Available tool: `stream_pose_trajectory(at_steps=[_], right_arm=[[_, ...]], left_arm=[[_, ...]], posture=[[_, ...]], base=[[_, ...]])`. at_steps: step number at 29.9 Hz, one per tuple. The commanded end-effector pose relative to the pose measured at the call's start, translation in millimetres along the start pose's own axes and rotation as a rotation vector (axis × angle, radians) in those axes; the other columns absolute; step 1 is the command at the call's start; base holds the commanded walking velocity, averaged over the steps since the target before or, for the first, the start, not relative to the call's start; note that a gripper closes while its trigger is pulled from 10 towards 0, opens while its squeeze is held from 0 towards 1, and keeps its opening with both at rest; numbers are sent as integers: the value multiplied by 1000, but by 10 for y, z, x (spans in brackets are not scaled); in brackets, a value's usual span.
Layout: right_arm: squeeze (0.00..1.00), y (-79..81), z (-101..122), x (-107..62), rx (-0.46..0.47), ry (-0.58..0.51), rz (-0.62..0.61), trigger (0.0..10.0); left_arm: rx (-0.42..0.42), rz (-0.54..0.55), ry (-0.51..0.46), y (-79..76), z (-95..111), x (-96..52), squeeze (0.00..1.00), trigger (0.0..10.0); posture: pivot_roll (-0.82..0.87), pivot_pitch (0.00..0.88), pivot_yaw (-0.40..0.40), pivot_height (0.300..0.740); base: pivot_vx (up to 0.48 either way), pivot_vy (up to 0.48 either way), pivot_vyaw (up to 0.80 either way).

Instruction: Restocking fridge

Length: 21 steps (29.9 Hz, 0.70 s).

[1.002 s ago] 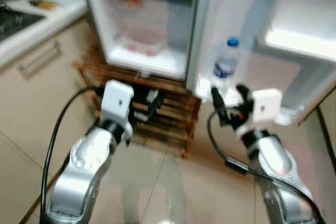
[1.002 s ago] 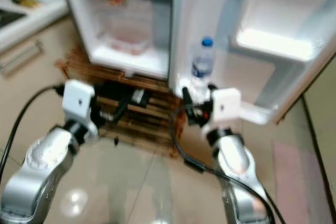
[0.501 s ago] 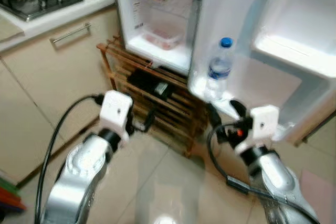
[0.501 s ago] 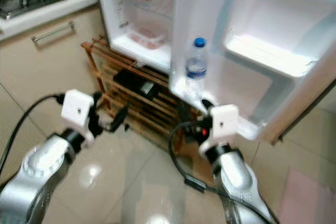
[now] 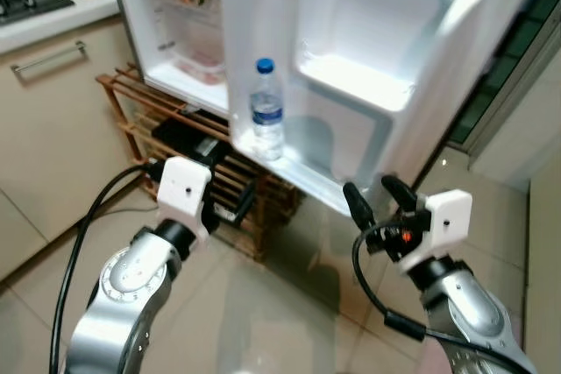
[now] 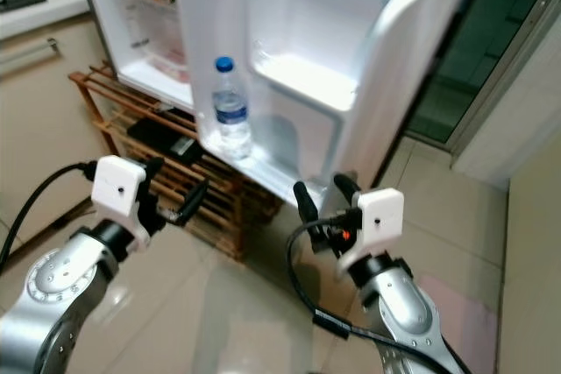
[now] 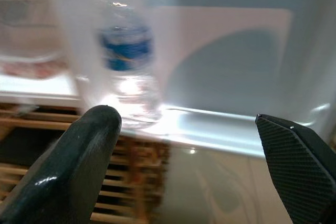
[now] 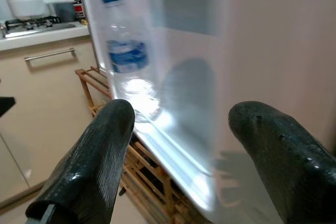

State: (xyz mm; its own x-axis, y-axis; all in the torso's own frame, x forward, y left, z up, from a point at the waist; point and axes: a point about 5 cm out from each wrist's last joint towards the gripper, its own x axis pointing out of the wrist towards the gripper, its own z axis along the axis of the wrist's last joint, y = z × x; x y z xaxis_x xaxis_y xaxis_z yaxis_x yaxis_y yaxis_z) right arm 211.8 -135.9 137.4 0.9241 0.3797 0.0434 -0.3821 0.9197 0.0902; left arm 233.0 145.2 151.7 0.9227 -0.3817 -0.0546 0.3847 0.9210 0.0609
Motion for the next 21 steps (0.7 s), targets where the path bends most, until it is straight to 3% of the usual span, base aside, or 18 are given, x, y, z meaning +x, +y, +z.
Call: stream_pose_trajectory(at_steps=[1,13,18,21], right_arm=[[0,-43,61,-29,-11,-31,-4,10000],[0,-271,186,90,4,-96,-87,10000],[0,-455,262,197,-1,-129,-204,10000],[0,-651,273,365,-5,-85,-338,10000]], left_arm=[[-25,-13,-34,-43,49,3,0,10000],[1,-50,-65,-60,77,27,0,10000],[-3,-54,-65,-59,74,16,0,10000],[4,-124,-45,-103,57,18,0,10000]], posture=[[18,10,-2,740],[23,13,-11,740],[21,17,-7,740],[19,15,-2,740]], base=[[0,0,0],[0,0,0],[0,0,0],[0,0,0]])
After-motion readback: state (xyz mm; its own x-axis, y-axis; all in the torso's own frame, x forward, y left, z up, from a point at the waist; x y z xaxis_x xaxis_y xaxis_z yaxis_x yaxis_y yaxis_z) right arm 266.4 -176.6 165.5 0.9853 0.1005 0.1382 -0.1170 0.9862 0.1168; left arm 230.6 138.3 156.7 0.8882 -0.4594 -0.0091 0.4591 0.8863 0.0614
